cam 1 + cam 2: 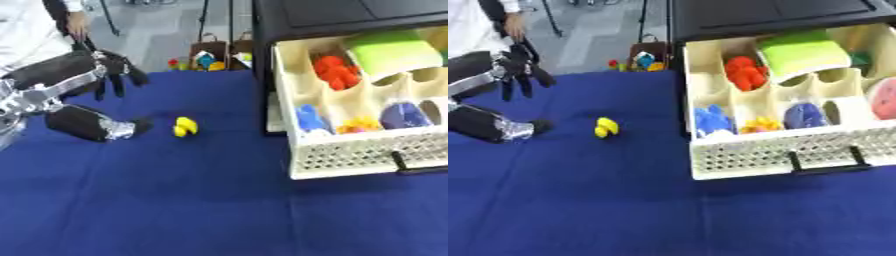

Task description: Pick up objects from table and place into drawer.

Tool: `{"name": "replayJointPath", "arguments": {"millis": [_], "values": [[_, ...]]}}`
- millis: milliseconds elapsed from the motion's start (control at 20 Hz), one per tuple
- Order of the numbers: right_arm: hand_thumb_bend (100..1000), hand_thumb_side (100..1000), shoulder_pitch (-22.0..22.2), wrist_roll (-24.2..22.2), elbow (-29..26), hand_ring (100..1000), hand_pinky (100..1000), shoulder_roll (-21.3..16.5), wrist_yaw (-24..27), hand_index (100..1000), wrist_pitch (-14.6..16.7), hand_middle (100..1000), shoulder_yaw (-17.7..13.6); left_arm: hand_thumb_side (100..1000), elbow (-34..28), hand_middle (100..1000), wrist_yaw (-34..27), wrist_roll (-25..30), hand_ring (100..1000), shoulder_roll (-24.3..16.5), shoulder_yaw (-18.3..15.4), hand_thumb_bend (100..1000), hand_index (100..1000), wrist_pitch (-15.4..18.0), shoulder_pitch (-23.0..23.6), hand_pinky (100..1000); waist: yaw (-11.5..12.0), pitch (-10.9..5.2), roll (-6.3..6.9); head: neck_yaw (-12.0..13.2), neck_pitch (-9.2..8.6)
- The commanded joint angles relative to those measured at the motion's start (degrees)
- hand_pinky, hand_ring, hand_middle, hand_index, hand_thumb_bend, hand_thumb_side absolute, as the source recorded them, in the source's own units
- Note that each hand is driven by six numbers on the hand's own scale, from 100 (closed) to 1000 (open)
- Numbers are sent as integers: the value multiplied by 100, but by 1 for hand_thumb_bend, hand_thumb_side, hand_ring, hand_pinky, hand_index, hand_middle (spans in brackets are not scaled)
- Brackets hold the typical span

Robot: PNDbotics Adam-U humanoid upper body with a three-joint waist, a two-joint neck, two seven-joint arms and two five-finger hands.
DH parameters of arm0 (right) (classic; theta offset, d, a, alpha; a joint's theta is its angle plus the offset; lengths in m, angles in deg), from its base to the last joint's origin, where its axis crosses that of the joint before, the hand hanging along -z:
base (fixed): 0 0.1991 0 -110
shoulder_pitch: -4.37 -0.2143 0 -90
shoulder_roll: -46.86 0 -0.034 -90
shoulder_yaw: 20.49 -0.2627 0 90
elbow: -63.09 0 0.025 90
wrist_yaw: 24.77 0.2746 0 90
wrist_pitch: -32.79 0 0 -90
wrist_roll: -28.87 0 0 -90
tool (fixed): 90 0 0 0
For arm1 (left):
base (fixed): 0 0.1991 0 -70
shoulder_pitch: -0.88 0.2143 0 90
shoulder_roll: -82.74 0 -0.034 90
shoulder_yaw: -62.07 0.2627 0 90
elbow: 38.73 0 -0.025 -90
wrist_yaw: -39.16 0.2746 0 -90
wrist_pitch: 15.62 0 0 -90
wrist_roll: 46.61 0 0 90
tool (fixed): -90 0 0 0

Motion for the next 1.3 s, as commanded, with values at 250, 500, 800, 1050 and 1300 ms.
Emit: {"name": "replayJointPath", "arguments": {"millis": [250,500,800,1050,1300], "values": [[100,1000,-115,154,-55,691,628,-127,103,751,209,620,30,611,745,727,287,2,562,114,140,424,811,262,-523,408,-89,-38,24,110,-109],[100,1000,-140,146,-55,692,629,-127,119,752,216,618,36,620,1336,764,450,108,526,322,232,530,842,457,-762,367,-155,20,48,155,-153],[100,1000,-170,144,-55,692,629,-126,131,752,217,617,40,603,1858,760,455,296,523,516,305,660,838,678,-972,372,-221,81,82,174,-211],[100,1000,-192,154,-55,693,631,-127,137,753,216,615,40,606,2106,742,385,577,493,634,339,763,832,848,-1076,364,-290,132,109,224,-256],[100,1000,-244,154,-55,693,634,-139,143,753,230,614,52,612,2404,751,350,723,487,799,269,717,838,1064,-1208,366,-374,205,166,314,-320]]}}
